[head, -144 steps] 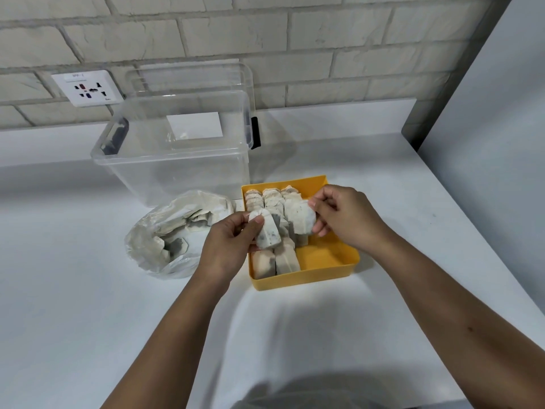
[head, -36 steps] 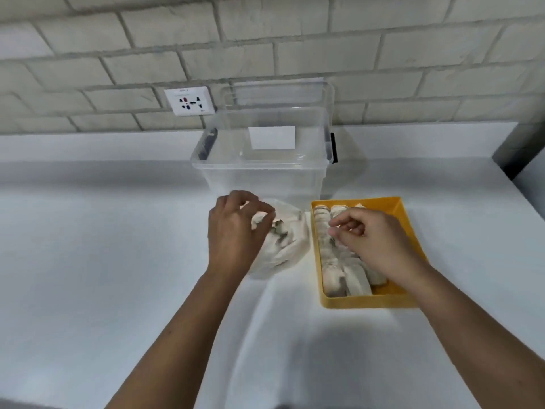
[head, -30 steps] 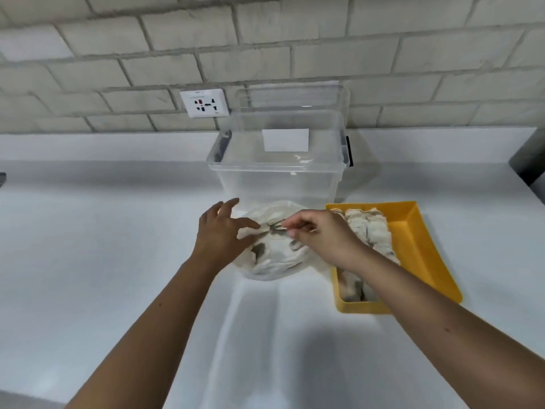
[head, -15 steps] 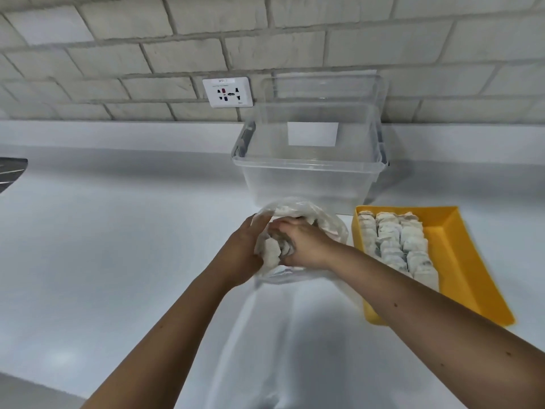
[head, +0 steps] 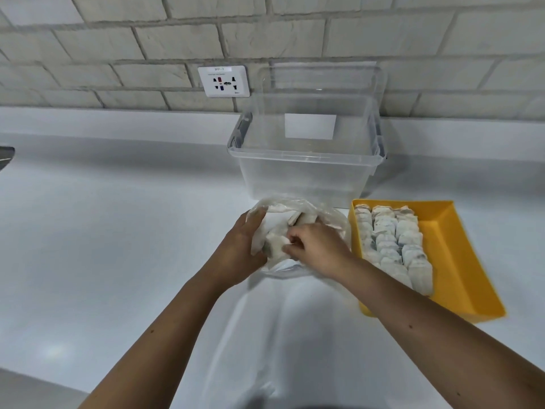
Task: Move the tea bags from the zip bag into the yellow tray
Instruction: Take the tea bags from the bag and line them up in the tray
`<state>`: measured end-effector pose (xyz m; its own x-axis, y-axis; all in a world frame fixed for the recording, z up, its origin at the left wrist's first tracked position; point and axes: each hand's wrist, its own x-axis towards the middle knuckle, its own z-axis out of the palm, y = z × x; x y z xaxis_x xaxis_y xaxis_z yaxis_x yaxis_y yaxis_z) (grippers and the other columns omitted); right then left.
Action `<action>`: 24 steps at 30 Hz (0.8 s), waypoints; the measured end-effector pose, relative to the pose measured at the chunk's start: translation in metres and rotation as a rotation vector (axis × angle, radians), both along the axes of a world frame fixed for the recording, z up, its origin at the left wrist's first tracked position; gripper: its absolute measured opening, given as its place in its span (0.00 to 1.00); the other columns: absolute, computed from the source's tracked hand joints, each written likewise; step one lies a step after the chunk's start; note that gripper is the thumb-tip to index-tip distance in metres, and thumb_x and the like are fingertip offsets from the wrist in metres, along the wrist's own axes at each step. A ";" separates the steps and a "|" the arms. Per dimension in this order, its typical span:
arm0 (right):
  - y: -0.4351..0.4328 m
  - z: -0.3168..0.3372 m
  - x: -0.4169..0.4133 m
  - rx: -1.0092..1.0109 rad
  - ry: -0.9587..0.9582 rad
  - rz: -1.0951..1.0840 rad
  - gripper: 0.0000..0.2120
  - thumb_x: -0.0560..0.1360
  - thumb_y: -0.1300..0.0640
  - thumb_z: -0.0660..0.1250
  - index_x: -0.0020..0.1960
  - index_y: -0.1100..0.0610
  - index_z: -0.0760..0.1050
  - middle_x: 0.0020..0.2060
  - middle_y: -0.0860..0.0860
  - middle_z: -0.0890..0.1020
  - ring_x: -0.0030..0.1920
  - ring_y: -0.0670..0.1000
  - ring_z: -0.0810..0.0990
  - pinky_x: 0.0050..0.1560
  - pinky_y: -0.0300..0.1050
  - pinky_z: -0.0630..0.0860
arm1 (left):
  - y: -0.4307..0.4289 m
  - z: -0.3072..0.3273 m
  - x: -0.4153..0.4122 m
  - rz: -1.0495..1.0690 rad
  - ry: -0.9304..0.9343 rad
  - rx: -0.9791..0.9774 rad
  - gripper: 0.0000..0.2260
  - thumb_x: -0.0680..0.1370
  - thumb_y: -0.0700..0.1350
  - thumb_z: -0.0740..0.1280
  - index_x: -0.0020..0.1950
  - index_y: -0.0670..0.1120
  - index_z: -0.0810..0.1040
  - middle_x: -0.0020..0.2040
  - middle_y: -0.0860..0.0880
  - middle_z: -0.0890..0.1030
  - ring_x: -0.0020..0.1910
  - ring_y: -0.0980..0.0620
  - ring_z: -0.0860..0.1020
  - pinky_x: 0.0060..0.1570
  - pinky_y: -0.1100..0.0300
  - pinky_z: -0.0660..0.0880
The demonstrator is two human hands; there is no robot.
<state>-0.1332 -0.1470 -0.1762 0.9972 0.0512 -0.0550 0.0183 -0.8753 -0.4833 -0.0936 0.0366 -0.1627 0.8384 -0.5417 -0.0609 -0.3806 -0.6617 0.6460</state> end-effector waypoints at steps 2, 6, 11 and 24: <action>-0.009 0.006 -0.005 -0.215 -0.062 -0.016 0.04 0.77 0.55 0.64 0.49 0.54 0.76 0.46 0.53 0.81 0.50 0.55 0.79 0.41 0.43 0.67 | 0.005 0.000 -0.001 -0.017 -0.009 0.009 0.37 0.71 0.36 0.68 0.78 0.51 0.60 0.76 0.49 0.63 0.72 0.50 0.66 0.61 0.72 0.64; -0.016 0.020 -0.018 -0.201 -0.199 -0.030 0.04 0.76 0.60 0.64 0.50 0.56 0.76 0.46 0.51 0.82 0.47 0.53 0.80 0.45 0.44 0.73 | 0.013 -0.007 -0.004 -0.016 -0.055 0.036 0.35 0.72 0.43 0.70 0.77 0.55 0.64 0.80 0.50 0.58 0.75 0.49 0.64 0.65 0.50 0.72; -0.022 0.036 -0.024 0.131 -0.249 -0.100 0.03 0.73 0.57 0.73 0.46 0.54 0.82 0.38 0.46 0.84 0.40 0.46 0.81 0.45 0.45 0.78 | 0.010 0.000 -0.018 0.061 -0.295 -0.026 0.27 0.71 0.50 0.78 0.68 0.55 0.76 0.77 0.49 0.64 0.72 0.45 0.63 0.62 0.54 0.68; 0.002 0.003 0.000 0.099 0.037 -0.053 0.14 0.70 0.54 0.75 0.55 0.51 0.80 0.52 0.47 0.81 0.50 0.47 0.78 0.54 0.46 0.76 | 0.009 0.021 -0.021 0.342 -0.240 -0.272 0.05 0.79 0.50 0.69 0.44 0.53 0.82 0.43 0.59 0.82 0.40 0.58 0.75 0.39 0.66 0.70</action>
